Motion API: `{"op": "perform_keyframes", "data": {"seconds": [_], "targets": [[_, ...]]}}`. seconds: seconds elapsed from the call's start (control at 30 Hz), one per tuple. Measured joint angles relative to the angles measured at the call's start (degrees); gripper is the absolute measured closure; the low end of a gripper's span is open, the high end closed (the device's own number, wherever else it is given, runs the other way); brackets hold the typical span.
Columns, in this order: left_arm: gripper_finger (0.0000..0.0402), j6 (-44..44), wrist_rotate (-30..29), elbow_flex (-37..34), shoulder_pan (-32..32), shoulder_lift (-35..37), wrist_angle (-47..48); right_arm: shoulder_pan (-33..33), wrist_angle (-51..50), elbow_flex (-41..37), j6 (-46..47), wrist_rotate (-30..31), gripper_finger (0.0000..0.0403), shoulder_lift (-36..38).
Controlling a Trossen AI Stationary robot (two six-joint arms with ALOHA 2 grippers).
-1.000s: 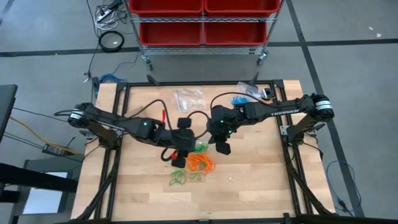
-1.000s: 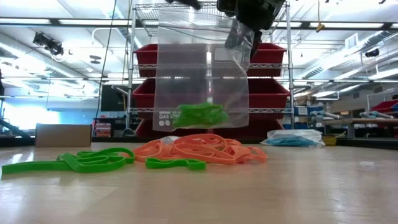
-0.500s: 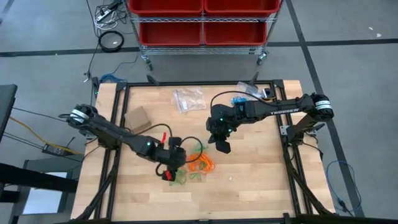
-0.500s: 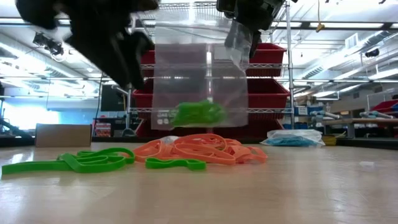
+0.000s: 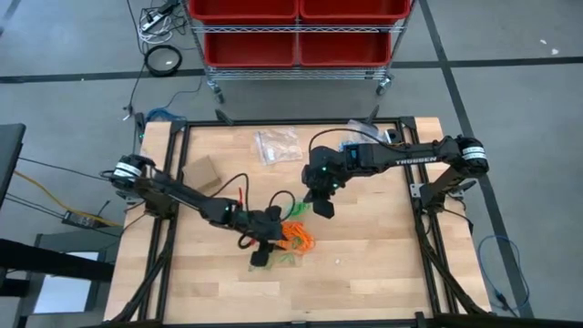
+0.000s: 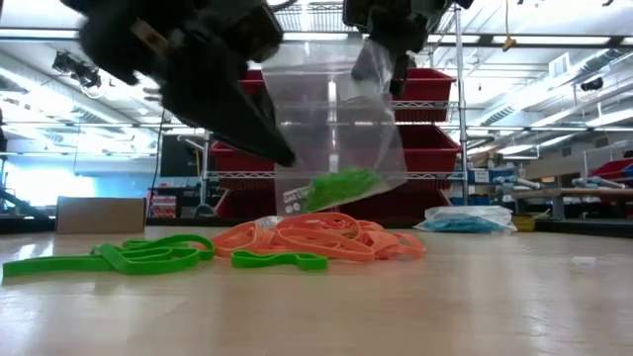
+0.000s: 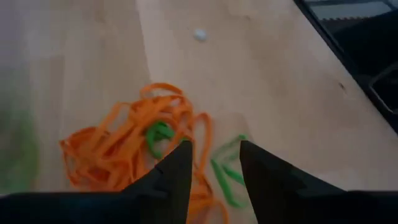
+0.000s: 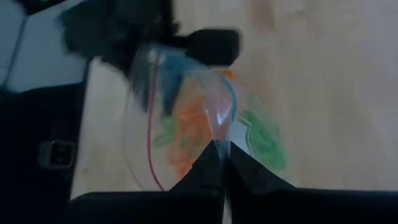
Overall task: Sort rubber bands
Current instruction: Put the green rubber band into the transparent zip bag
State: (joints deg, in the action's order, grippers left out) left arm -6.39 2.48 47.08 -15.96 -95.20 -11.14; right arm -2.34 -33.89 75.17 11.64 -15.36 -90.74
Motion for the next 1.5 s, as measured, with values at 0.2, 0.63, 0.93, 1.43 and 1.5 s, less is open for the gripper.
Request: {"op": "perform_keyframes", "data": {"seconds": [0.2, 0.63, 0.93, 1.43, 1.5], "targets": [[0.0259, 0.06, 1.63, 3.33, 2.63, -5.85, 0.25, -1.86, 0.16, -0.05, 1.29, 4.56, 0.0403, 0.91], [0.0259, -0.87, 0.49, 6.16, 3.98, -10.95, 1.60, -6.12, 0.79, -0.06, 1.35, 8.77, 0.0403, 7.26], [0.0271, -2.90, 3.44, 6.16, 6.71, -10.96, 1.60, -6.17, 0.85, -0.06, 0.91, 8.51, 0.0403, 9.01], [0.0314, -2.82, 4.96, 9.26, 6.20, -12.23, 2.88, -6.03, 0.86, -0.06, 0.69, 8.41, 0.0403, 8.98], [0.0314, -2.07, 4.99, 11.11, 6.20, -13.84, 5.83, -6.02, 0.89, -0.06, 0.72, 8.23, 0.0403, 8.98]]}}
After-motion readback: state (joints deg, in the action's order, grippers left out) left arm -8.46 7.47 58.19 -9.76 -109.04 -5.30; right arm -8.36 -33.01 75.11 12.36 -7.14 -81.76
